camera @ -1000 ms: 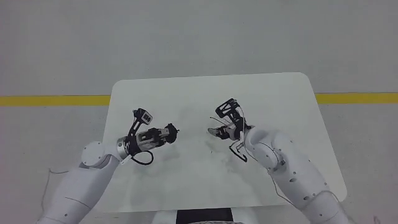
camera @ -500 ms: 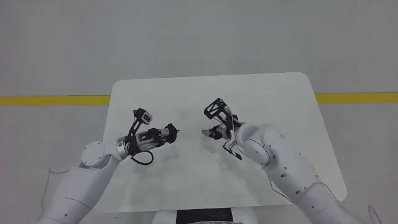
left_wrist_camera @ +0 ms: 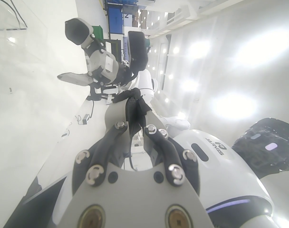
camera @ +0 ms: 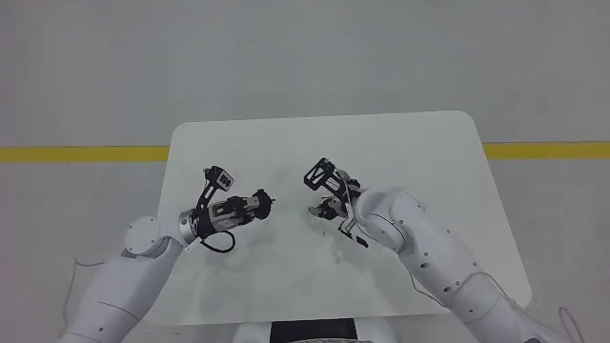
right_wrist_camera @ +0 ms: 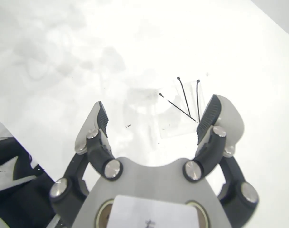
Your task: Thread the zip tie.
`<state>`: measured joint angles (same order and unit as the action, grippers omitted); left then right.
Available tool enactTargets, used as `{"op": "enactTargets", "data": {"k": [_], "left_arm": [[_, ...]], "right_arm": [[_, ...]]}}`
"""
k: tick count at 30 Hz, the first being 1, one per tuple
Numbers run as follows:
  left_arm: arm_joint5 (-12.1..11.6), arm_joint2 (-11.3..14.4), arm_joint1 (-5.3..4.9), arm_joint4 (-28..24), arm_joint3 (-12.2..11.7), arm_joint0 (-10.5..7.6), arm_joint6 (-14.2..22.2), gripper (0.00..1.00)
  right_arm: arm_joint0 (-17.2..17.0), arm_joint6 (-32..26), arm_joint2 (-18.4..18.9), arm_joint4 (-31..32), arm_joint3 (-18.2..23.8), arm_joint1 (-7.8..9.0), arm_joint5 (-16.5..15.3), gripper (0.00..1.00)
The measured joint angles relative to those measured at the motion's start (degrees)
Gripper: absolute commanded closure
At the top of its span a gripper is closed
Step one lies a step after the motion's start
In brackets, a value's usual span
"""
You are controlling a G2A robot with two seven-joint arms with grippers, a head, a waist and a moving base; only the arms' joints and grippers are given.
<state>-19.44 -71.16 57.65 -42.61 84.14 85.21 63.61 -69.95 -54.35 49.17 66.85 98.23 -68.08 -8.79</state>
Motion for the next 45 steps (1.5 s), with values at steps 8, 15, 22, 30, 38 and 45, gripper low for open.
{"op": "enactTargets", "data": {"k": [8, 15, 22, 30, 38, 45], "left_arm": [[0.0, 0.0, 0.0, 0.0, 0.0, 0.0, 0.0, 1.0], [0.0, 0.0, 0.0, 0.0, 0.0, 0.0, 0.0, 1.0], [0.0, 0.0, 0.0, 0.0, 0.0, 0.0, 0.0, 1.0], [0.0, 0.0, 0.0, 0.0, 0.0, 0.0, 0.0, 1.0], [0.0, 0.0, 0.0, 0.0, 0.0, 0.0, 0.0, 1.0], [0.0, 0.0, 0.0, 0.0, 0.0, 0.0, 0.0, 1.0]], "right_arm": [[1.33, -1.75, -1.49, 0.2, -1.36, -0.43, -0.14, 0.0], [0.46, -1.12, -0.45, 2.28, -1.29, -0.2, 0.01, 0.15], [-0.66, -1.65, 0.67, 5.14, 0.56, 0.06, 0.99, 0.72], [0.29, -1.78, -0.88, 7.05, -1.94, -0.6, 1.31, 0.76], [3.14, -1.27, -3.32, 8.65, -6.93, -1.99, 3.29, 0.76], [4.72, -1.12, -5.11, 12.0, -9.76, -3.15, 6.82, 0.8]]}}
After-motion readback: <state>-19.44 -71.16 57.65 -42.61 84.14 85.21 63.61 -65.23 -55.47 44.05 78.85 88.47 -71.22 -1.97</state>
